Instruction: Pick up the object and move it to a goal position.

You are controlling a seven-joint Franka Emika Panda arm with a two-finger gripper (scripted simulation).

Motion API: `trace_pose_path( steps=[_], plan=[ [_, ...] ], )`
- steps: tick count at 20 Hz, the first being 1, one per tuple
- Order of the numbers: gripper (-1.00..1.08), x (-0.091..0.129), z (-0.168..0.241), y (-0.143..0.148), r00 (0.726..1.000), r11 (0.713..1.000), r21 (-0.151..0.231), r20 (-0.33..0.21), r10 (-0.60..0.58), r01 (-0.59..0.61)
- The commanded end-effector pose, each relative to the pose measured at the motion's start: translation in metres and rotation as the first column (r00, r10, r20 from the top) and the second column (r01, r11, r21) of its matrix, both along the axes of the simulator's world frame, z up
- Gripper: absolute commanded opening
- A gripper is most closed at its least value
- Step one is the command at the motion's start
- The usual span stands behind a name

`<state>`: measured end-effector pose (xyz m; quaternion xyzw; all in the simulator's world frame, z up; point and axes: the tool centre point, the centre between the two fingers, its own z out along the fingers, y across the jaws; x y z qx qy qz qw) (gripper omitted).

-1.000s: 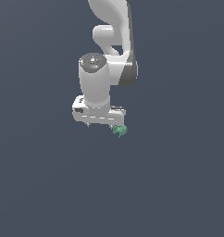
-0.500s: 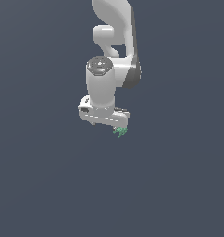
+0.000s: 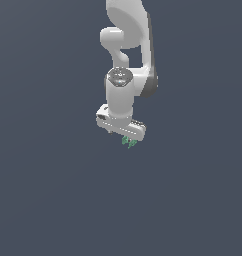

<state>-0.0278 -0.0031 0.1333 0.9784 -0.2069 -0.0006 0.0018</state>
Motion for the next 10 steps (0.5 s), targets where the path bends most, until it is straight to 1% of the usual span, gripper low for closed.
trace_pose_path(
  steps=[1, 5, 10],
  plan=[
    [1.0, -0.006, -0.007, 0.008, 0.998, 0.998, 0.001, 0.001, -0.056, 0.056],
    [1.0, -0.016, -0.018, 0.021, 0.99, 0.99, 0.002, 0.001, -0.144, 0.144],
    [1.0, -0.028, -0.029, 0.034, 0.97, 0.97, 0.003, 0.001, -0.242, 0.242]
  ],
)
